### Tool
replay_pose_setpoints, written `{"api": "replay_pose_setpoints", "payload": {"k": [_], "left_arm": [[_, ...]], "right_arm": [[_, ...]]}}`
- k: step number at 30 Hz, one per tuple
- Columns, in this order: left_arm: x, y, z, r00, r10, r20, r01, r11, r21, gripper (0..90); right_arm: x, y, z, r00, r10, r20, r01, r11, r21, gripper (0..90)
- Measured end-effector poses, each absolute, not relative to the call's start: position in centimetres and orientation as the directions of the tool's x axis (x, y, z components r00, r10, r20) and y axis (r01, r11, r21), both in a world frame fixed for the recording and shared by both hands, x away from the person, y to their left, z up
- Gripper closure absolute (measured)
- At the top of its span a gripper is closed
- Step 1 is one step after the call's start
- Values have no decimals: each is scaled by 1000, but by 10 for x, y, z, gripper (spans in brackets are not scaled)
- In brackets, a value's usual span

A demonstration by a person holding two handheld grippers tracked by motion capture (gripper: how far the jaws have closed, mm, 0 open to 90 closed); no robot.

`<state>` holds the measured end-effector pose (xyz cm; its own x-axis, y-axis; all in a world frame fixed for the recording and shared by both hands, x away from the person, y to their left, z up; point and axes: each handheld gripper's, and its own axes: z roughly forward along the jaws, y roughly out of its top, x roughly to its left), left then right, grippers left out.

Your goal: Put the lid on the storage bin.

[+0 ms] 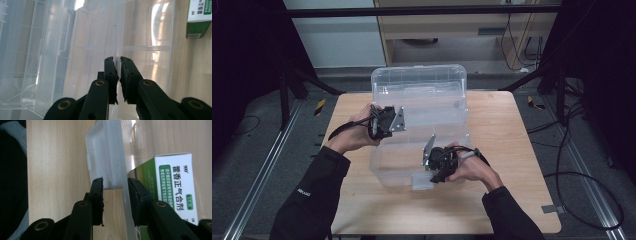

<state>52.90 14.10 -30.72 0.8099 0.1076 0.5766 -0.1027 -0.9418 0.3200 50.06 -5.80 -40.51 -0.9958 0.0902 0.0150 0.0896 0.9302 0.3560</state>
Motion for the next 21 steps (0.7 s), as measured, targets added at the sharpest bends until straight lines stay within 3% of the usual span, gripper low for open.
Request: {"api": "replay_pose_setpoints", "payload": {"k": [21], "left_arm": [[502,145,-318,813,127,569,-95,-934,345,810]], "right_arm": [[499,-59,-405,-997,80,-1,74,927,366,666]]}}
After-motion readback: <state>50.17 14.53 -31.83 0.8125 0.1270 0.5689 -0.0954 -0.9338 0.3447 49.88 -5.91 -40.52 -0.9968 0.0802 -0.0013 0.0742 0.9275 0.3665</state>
